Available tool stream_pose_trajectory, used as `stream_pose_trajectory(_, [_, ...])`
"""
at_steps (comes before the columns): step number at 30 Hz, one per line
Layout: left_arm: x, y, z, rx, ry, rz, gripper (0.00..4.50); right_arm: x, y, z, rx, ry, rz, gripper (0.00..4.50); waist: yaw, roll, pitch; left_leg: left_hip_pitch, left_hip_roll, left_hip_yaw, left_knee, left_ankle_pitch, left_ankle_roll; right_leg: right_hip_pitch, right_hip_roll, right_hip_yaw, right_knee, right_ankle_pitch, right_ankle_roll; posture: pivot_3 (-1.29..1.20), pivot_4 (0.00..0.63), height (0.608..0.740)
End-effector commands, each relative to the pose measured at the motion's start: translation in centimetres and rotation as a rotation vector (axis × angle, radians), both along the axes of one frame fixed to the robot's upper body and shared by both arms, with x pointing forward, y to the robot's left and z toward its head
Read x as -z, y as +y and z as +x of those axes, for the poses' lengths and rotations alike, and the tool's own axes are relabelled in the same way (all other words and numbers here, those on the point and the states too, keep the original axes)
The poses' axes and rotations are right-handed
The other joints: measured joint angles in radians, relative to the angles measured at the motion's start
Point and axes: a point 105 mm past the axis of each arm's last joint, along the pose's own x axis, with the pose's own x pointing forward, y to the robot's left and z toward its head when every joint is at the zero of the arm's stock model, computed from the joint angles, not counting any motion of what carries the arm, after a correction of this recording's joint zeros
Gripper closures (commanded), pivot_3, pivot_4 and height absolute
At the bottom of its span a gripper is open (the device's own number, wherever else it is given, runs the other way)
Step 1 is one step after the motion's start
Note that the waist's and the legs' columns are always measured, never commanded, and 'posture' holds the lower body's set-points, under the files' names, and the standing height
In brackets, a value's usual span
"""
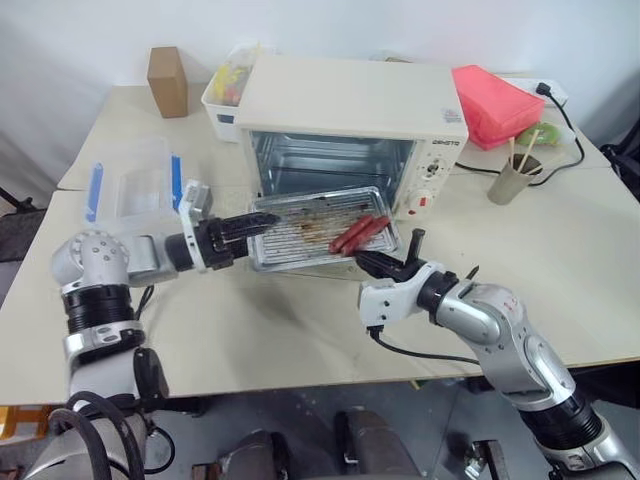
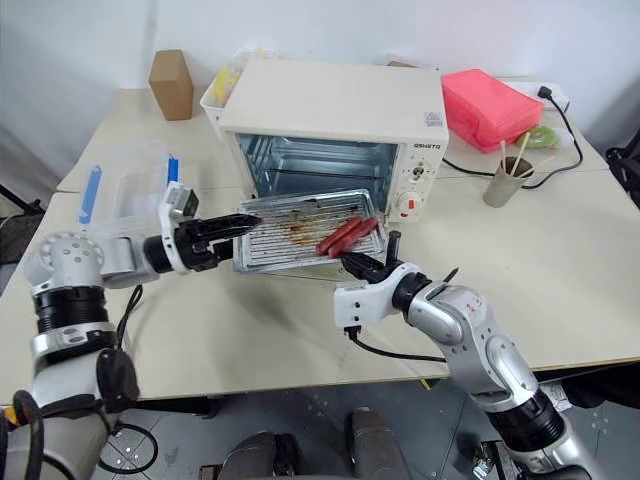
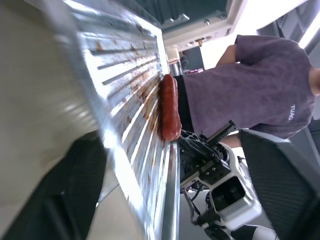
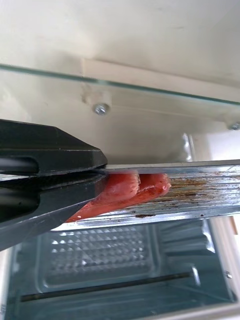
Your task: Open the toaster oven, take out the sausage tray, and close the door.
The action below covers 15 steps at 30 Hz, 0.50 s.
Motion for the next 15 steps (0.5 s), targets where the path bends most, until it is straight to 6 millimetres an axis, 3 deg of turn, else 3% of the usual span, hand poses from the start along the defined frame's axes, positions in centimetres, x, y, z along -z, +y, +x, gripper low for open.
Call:
stream_pose_trajectory(1, [-1.0,0.3,-0.4,-0.010,-0.044,-0.020,1.59,-1.1,0.1,-0.4,-0.032,-0.035,0.006,4.50,-0.003,0.000,0.000,0.000,0.000,0.000,0.000,0.000,0.000,0.000,0.000,0.000,0.000,0.000,0.000,0.00,0.150,0.740])
stream_pose_trajectory(3, [-0.8,0.4,-0.3,-0.021,-0.034,-0.017,1.98,-1.0,-0.1,-0.4,-0.029,-0.033,0.004,4.50,-0.003,0.000,0.000,0.001,0.000,0.000,0.000,0.000,0.000,0.000,0.000,0.000,0.000,0.000,0.000,0.00,0.150,0.740])
stream_pose_trajectory(11, [-0.4,0.7,0.1,-0.029,0.045,-0.055,4.33,-0.7,-0.6,-0.1,-0.007,-0.007,0.012,4.50,0.000,0.000,0.000,0.001,0.000,-0.001,0.000,0.000,-0.001,0.000,0.000,0.000,0.001,0.000,-0.001,0.00,0.150,0.740])
stream_pose_trajectory(14, [-0.1,1.0,0.3,-0.036,0.089,-0.067,4.48,-0.6,-0.9,-0.2,0.006,0.037,0.053,4.50,0.000,0.000,0.000,0.001,0.000,-0.001,0.000,0.000,-0.001,0.000,0.000,0.000,0.001,0.000,-0.001,0.00,0.150,0.740])
stream_pose_trajectory(15, [0.0,1.1,0.3,-0.037,0.105,-0.071,4.50,-0.5,-0.9,-0.2,0.009,0.056,0.066,4.27,0.000,0.000,0.000,0.001,0.000,-0.001,0.000,0.000,-0.001,0.000,0.000,0.000,0.001,0.000,-0.001,0.00,0.150,0.740])
